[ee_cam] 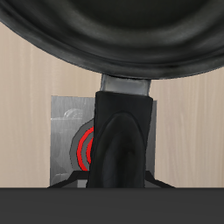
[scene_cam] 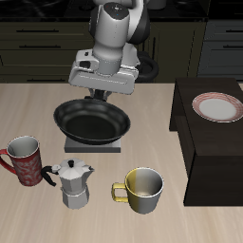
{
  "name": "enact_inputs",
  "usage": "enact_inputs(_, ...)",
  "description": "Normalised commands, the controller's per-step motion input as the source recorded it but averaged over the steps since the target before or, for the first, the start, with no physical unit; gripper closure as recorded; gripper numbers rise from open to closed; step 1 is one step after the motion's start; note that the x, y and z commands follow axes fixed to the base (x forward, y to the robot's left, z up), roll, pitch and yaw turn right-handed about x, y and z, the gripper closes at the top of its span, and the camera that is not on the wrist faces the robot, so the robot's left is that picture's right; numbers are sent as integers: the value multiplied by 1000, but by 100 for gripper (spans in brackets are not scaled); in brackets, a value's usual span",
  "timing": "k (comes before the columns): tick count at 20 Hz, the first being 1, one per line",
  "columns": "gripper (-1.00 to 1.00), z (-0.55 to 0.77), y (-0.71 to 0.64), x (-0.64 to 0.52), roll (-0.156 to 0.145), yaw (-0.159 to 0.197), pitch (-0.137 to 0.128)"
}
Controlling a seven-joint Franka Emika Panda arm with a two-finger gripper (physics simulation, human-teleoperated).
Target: Place the frying pan on the top layer of the shelf and turn off the stove
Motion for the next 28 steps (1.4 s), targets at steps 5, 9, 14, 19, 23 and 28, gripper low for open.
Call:
enact_inputs(5,100,138,-98,20,1,148,-1)
enact_inputs(9,100,128,-124,89,40,160,28)
enact_inputs(14,100,71,-97,68,39,143,47)
enact_inputs(19,100,91,-58,52,-18,170,-3)
enact_inputs(23,100,52,-106,96,-18,81,14)
enact_inputs(28,100,71,-62,77,-11,100,11)
